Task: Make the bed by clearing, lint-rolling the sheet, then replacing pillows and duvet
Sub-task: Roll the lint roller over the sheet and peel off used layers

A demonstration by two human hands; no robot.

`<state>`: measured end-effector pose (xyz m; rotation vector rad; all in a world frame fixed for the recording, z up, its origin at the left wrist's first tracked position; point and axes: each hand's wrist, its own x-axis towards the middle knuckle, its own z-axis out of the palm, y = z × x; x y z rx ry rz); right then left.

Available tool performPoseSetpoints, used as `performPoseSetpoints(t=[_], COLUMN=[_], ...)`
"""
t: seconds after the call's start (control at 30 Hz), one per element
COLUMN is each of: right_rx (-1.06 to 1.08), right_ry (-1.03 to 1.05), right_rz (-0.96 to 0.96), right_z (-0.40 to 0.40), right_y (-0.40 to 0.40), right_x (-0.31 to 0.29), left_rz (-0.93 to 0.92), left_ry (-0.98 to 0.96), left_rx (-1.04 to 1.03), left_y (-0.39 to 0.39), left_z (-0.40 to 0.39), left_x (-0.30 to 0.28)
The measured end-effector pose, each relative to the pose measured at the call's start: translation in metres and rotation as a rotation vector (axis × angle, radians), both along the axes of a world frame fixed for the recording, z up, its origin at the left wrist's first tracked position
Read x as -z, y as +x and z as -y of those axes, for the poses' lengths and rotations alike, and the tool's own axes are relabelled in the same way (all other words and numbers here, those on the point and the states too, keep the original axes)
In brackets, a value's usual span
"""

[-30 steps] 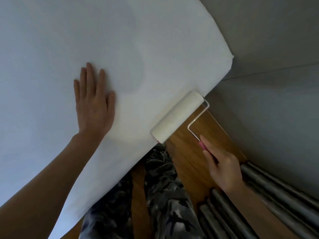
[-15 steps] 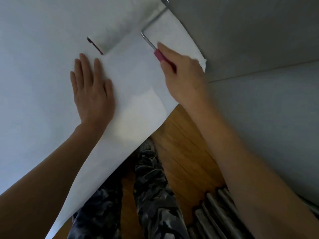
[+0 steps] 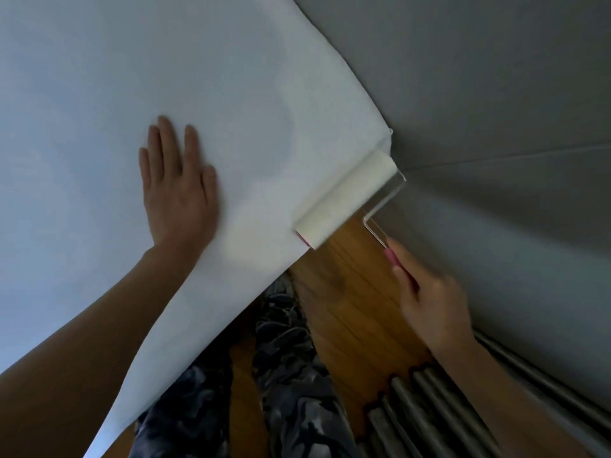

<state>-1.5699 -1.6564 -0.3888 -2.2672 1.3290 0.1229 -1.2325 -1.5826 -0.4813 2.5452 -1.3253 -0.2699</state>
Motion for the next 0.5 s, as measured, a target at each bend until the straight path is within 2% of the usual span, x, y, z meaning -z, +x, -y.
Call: performPoseSetpoints(t=[0.1,0.2,0.4,0.5], right_rx=[0.052,0.084,0.023,0.073], right_ry=[0.014,0.036,-0.009,-0.043], right_rz=[-0.038,-0.016,0.179,0.218], right_z=[-0.014,-0.028,-0.02,-0.001], right_y=[-0.031,-0.028,0.077,0.141], right_x=[-0.017,-0.027,-0.008,0.004], left_rz=[-0.021,-0.03,-0.023,0.007], left_ry=[-0.003,-0.014,-0.025,-0.017], left_rx=[0.015,0.054,-0.065,-0.094], left_y=[0.001,0.006,0.04,0.062], left_z=[0.001,-0.005,-0.044,-0.068], left_x=[-0.002,-0.005,-0.009,-0.013])
